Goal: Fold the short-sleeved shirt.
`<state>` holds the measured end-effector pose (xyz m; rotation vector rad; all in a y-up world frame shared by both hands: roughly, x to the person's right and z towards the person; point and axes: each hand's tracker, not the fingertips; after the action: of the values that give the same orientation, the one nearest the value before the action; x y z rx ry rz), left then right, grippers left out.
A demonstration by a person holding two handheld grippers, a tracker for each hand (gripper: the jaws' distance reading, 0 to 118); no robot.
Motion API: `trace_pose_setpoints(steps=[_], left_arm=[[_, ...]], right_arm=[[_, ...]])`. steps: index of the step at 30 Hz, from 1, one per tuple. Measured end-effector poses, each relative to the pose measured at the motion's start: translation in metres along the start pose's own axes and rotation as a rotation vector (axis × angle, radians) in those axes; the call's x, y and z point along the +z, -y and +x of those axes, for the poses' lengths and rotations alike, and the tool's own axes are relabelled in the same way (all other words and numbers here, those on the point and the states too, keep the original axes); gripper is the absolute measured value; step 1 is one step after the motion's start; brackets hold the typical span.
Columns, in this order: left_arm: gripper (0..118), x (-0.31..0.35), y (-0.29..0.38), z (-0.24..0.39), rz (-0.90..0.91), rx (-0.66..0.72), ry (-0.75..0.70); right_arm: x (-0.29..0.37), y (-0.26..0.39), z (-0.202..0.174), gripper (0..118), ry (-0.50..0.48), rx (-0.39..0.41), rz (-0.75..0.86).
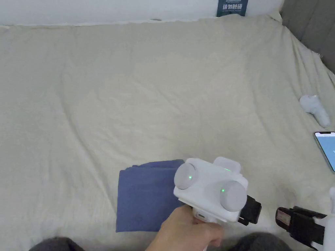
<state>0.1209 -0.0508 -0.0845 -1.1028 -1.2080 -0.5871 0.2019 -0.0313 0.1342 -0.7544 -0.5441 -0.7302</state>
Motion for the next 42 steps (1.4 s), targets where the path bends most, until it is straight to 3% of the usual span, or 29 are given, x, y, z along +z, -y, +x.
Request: trace_pose_setpoints(steps=[2, 3, 4, 6, 9, 11, 15, 17, 19, 21, 25, 28, 33, 36, 40, 42], left_arm=[[110, 0.02, 0.008, -0.021, 0.002, 0.059, 0.0], [103, 0.03, 0.011, -0.035, -0.014, 0.086, -0.015], [82, 0.042, 0.019, -0.054, -0.013, 0.116, -0.066], [0, 0.055, 0.034, -0.087, 0.058, 0.168, -0.183], [0, 0.049, 0.05, -0.125, -0.024, 0.193, -0.472], [0, 0.033, 0.051, -0.131, -0.064, 0.125, -0.7], [0, -0.014, 0.04, -0.096, -0.125, -0.058, -0.869], [0, -0.044, 0.032, -0.053, -0.104, -0.146, -0.871], [0, -0.065, 0.028, -0.009, -0.078, -0.21, -0.824], [0, -0.08, 0.015, 0.026, 0.044, -0.207, -0.667], [0, -0.105, -0.011, 0.053, 0.052, -0.236, -0.622], [0, -0.107, -0.025, 0.039, 0.076, -0.228, -0.457], [0, -0.031, -0.016, -0.045, 0.141, 0.048, 0.031], [0, 0.018, 0.002, -0.127, 0.144, 0.22, 0.28], [0, 0.064, 0.038, -0.218, 0.22, 0.243, 0.156], [0, 0.07, 0.061, -0.254, 0.211, 0.263, 0.141]], right_arm=[[-0.001, -0.001, 0.001, 0, 0.0, 0.004, 0.0], [-0.001, -0.001, 0.001, 0, -0.004, 0.006, 0.0], [-0.002, -0.001, 0.001, 0, -0.009, 0.007, -0.001], [-0.002, -0.001, 0.001, 0, -0.019, 0.01, -0.001], [-0.004, 0.0, 0.001, 0, -0.035, 0.01, -0.007], [-0.004, 0.0, 0.0, 0, -0.044, 0.011, -0.011], [0.0, 0.0, 0.0, 0, -0.048, 0.014, -0.011], [0.005, 0.0, 0.002, 0, -0.039, 0.015, -0.006], [0.01, -0.001, 0.007, 0, -0.027, 0.007, -0.001], [0.014, -0.001, 0.014, 0, -0.007, -0.009, 0.002], [0.014, -0.003, 0.021, 0, 0.046, -0.016, -0.014], [0.01, -0.007, 0.018, 0, 0.054, -0.017, -0.032], [-0.015, -0.02, -0.006, 0, 0.021, 0.034, -0.077], [-0.051, -0.034, -0.036, 0, -0.048, 0.104, -0.128], [-0.105, -0.044, -0.066, 0, -0.244, 0.115, -0.189], [-0.137, -0.047, -0.072, 0, -0.406, 0.046, -0.233]])
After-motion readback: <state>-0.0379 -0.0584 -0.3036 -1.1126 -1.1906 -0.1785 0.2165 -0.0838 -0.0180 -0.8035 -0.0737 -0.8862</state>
